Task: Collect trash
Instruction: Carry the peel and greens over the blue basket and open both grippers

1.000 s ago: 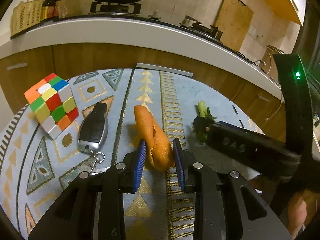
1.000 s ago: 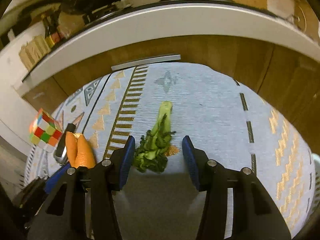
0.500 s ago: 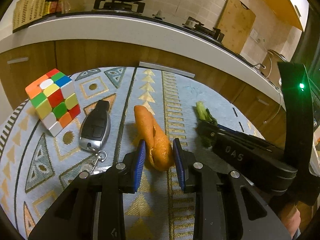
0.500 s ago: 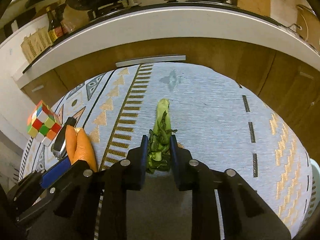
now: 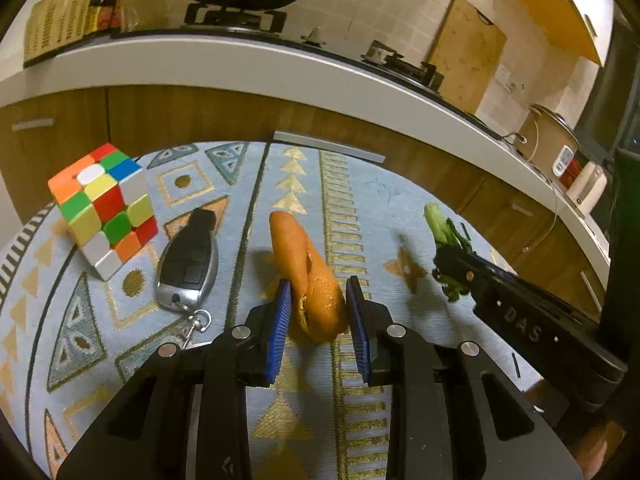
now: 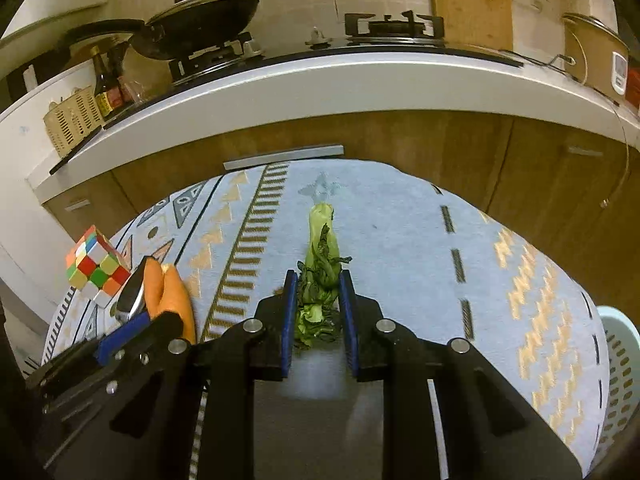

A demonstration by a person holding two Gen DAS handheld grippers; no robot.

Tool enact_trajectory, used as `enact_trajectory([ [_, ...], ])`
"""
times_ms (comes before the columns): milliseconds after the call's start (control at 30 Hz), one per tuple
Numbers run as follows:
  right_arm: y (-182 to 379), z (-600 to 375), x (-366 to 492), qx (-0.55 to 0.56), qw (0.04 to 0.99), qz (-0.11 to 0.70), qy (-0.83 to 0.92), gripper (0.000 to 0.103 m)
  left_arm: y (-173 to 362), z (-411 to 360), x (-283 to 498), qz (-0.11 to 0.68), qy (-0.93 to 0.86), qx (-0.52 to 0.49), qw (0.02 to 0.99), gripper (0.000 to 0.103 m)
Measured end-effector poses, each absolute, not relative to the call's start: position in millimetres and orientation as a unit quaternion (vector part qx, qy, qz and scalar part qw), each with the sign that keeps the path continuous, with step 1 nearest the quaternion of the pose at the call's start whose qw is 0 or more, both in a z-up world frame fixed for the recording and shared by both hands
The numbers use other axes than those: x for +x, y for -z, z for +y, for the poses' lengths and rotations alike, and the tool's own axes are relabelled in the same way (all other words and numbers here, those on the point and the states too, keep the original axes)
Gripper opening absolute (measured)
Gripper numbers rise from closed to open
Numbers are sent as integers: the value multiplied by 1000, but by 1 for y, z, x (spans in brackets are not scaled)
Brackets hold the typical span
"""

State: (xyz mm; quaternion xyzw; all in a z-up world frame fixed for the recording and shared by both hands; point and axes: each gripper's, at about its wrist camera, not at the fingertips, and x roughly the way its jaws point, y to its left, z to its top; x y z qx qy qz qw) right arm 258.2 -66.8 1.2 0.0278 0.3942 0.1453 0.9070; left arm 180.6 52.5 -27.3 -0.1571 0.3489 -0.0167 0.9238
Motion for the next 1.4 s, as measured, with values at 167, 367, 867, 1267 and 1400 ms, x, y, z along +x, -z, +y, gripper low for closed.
enact_trajectory([
  [167,-5,-99,239,73,900,405,-146,18,24,39,180,355,24,-134,925,26],
  [367,-25,-139,196,80,905,382,-168,18,3,-4,160,355,91,-119,923,26],
  [867,-85,-268,111,82,947,301,-75,18,-60,-131,122,318,202,-54,925,27],
  [1267,-50,-371,94,125,929,347,24,18,-39,-223,116,348,279,-2,895,27],
  [1400,-31,-387,100,141,914,379,41,18,-22,-236,121,371,296,0,880,27],
])
